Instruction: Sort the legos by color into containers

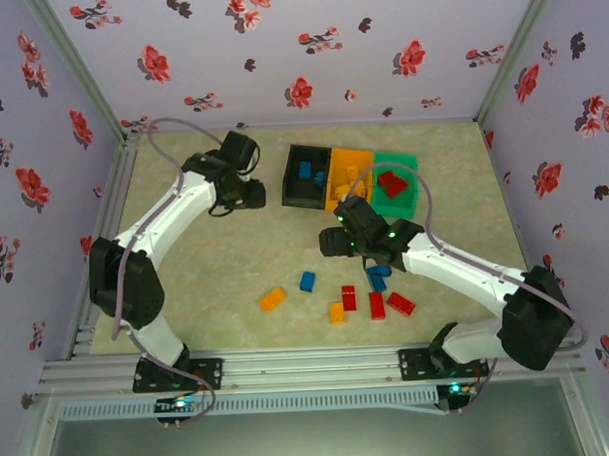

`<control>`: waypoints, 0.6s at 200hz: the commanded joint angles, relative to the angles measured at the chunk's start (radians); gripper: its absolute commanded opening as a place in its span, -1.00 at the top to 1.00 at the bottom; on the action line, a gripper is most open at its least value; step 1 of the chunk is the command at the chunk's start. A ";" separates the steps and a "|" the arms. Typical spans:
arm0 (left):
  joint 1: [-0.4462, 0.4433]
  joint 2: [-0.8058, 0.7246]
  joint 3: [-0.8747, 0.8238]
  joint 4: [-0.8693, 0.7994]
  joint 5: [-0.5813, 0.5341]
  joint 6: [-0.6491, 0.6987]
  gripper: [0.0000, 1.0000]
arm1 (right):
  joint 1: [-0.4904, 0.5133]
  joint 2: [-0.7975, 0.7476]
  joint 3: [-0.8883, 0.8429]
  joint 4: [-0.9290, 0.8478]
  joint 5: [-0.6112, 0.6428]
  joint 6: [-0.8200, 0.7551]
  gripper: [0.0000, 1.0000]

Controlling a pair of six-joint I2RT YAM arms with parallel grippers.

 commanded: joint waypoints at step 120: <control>-0.042 0.470 0.745 -0.184 0.070 0.049 0.35 | -0.082 -0.152 -0.105 -0.060 0.021 0.017 -0.57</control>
